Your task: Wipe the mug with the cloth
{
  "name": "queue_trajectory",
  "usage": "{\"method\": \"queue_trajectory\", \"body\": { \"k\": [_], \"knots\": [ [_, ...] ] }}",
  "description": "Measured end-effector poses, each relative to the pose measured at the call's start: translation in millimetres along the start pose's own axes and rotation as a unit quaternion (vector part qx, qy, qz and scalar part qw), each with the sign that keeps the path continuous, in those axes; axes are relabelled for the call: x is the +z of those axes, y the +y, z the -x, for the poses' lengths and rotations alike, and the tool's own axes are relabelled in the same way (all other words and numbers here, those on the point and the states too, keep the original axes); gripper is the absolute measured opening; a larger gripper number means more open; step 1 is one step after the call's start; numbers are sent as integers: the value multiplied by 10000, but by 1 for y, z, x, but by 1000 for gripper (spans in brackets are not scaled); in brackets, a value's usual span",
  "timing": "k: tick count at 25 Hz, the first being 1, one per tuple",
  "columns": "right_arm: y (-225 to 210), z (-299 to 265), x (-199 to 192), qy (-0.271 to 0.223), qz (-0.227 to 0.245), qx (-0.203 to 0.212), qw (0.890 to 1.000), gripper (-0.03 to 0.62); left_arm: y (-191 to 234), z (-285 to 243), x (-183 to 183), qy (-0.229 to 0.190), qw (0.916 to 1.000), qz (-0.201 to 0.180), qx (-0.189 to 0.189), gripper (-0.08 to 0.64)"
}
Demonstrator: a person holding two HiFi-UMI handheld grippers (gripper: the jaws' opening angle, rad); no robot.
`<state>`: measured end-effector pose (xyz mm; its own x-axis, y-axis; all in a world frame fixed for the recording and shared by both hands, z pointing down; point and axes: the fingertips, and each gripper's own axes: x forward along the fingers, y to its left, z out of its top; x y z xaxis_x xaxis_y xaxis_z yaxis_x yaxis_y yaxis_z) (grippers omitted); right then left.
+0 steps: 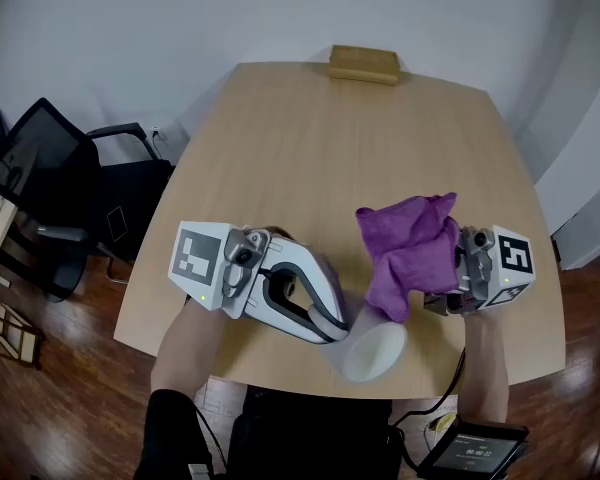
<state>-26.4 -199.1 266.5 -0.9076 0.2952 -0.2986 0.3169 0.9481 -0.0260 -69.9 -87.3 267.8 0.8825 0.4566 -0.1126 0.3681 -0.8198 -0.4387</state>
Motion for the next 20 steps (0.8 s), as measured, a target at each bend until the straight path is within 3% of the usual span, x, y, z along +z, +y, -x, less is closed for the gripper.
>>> {"method": "queue_trajectory", "body": {
  "k": [2,3,10,14,17,18,20],
  "knots": [
    [27,4,38,-830,-85,589,9948,71,0,1,1,-55,10000,35,-8,75],
    [36,2,44,-986,-139,757,9922,71,-1,1,1,-91,9999,57,-20,75],
    [41,-38,-8,-95,-681,973,9929,71,6,-15,-6,-202,9996,169,-110,77],
    [10,-40,-35,518,170,112,9985,71,6,-5,-6,-334,9990,287,50,78],
    [-14,-34,-49,1147,885,-671,9872,71,12,6,-1,-625,9971,344,269,77],
    [-19,-30,-46,1186,1039,-858,9838,71,15,8,0,-712,9964,346,317,75],
    [-17,-24,-22,742,1209,-971,9851,71,18,11,1,-833,9951,379,367,75]
  ]
}}
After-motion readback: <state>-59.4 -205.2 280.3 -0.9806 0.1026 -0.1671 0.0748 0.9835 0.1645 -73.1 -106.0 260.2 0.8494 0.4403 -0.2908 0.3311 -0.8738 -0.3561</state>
